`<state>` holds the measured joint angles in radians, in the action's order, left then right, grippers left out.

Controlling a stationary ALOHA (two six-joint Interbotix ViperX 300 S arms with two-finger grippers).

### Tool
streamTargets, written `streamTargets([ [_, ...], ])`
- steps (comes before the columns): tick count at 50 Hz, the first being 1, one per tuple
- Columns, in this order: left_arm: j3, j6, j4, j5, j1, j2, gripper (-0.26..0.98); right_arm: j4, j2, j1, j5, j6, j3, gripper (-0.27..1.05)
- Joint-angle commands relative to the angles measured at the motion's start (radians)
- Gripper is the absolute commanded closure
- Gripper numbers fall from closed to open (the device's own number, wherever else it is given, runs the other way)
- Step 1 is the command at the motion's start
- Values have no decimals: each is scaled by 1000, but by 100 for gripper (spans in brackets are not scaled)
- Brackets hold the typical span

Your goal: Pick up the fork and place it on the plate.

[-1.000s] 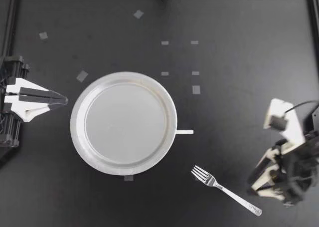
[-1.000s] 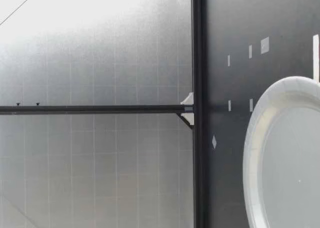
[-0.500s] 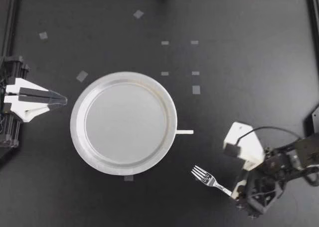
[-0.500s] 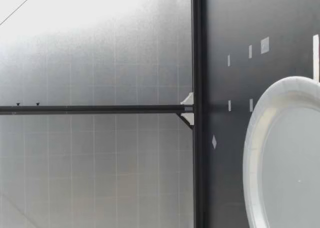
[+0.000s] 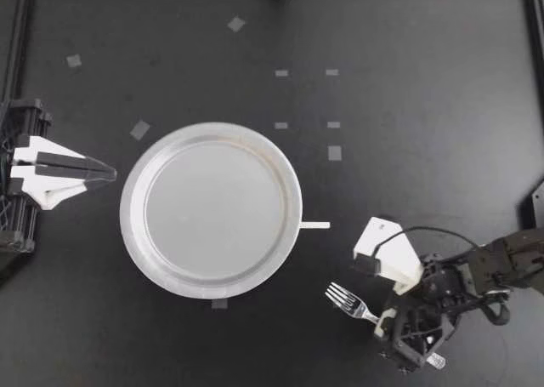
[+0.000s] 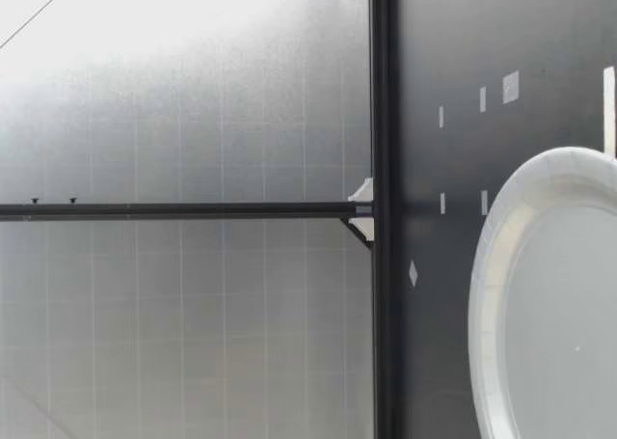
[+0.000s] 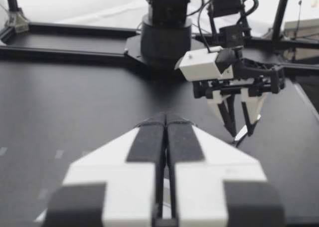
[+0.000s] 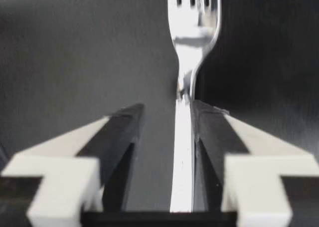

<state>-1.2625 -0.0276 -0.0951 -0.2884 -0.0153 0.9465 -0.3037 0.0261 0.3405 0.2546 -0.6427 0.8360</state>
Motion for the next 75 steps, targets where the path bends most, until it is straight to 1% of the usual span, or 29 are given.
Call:
streamTargets([
  [1,6,2,2,-5,0,-11,76,17,3,-21,3,2,-31,30],
  [15,-2,-2,2,-5,-2,-12,76,20,25,-34,26,0,-35,30],
  [21,-2,-5,2,-5,-2,-12,76,20,29,-34,29,0,-40,33],
  [23,-3,-5,2,-5,0,-14,76,20,31,-34,32,0,-41,36],
  [27,-3,-5,2,-5,-2,-14,76,20,31,-34,43,0,-41,45],
  [39,-6,-3,2,-5,-2,-12,76,20,32,-34,57,0,-41,78],
  [42,-6,-2,2,-5,-2,-12,76,20,28,-34,57,0,-44,83],
  [47,-6,3,2,-6,0,-11,76,37,2,-35,51,6,-69,83],
  [53,-9,8,2,-11,0,-12,76,140,-72,-40,49,11,-135,83],
  [58,-18,17,0,-12,-2,-14,76,268,-167,-63,60,9,-201,83],
  [64,-20,18,-2,-26,0,-14,76,434,-284,-106,63,17,-249,83],
  [70,-20,18,-3,-87,-2,-17,76,583,-390,-152,29,23,-258,83],
  [75,-20,37,-5,-160,-2,-31,76,692,-433,-183,-28,25,-230,83],
])
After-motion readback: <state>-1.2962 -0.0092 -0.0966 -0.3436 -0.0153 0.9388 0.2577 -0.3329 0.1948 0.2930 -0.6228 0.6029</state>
